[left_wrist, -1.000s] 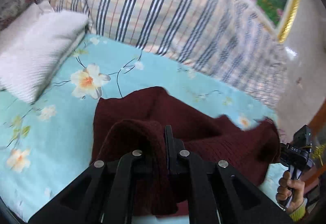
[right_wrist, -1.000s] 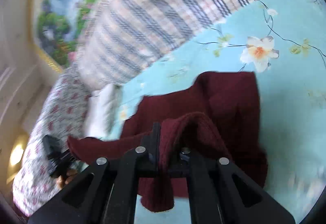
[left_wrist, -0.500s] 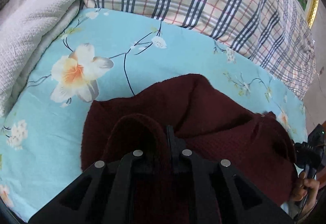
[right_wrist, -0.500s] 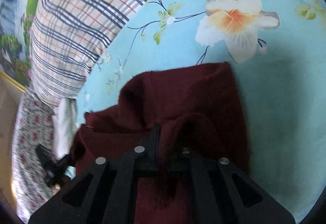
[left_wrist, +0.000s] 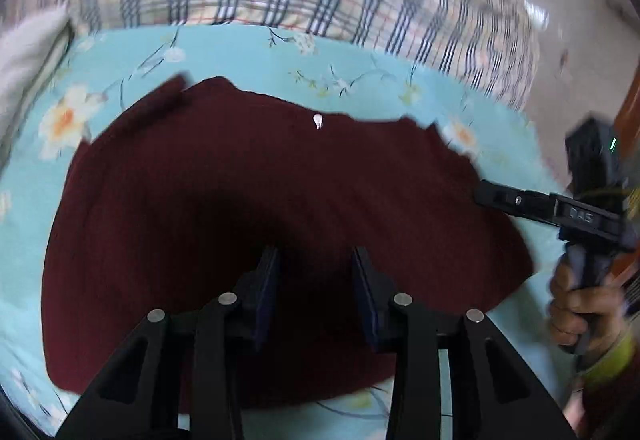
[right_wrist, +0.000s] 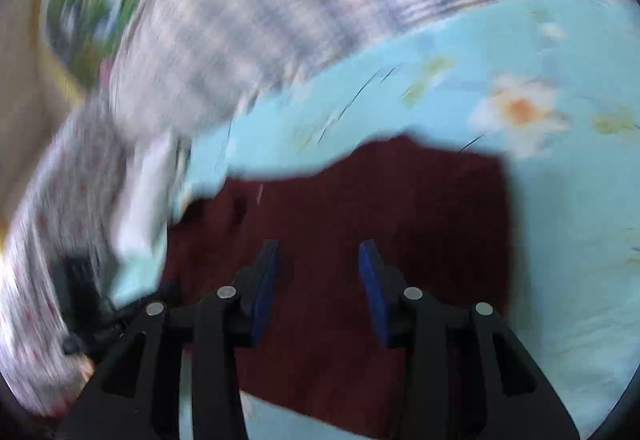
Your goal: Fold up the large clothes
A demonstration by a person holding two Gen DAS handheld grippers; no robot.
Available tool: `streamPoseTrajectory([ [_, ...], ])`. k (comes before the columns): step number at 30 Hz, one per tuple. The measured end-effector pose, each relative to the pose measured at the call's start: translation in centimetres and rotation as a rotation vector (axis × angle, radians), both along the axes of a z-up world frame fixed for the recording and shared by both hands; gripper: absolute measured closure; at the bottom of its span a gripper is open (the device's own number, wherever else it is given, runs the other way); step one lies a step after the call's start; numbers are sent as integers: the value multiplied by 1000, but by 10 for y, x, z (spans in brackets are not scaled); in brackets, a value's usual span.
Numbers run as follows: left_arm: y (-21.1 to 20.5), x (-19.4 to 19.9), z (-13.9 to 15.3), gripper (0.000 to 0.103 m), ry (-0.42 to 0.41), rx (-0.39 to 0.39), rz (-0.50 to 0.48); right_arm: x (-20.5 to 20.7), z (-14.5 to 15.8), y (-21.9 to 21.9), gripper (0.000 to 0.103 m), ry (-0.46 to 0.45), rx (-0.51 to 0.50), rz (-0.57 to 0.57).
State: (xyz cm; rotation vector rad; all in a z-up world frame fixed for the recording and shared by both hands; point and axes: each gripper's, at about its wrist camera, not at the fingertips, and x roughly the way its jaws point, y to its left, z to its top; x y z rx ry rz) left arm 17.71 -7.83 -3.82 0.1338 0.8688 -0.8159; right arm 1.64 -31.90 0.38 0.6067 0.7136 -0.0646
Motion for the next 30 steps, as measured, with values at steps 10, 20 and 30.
streamPoseTrajectory([
  [10,27,109,-19,102,93,-15,141,51,-56,-50,80,127,-3,-105],
  [20,78,80,-1,84,131,4,337,-3,-29,-71,74,71,109,-267],
  [30,132,7,4,50,175,-17,406,-41,-11,-7,68,13,142,-192],
])
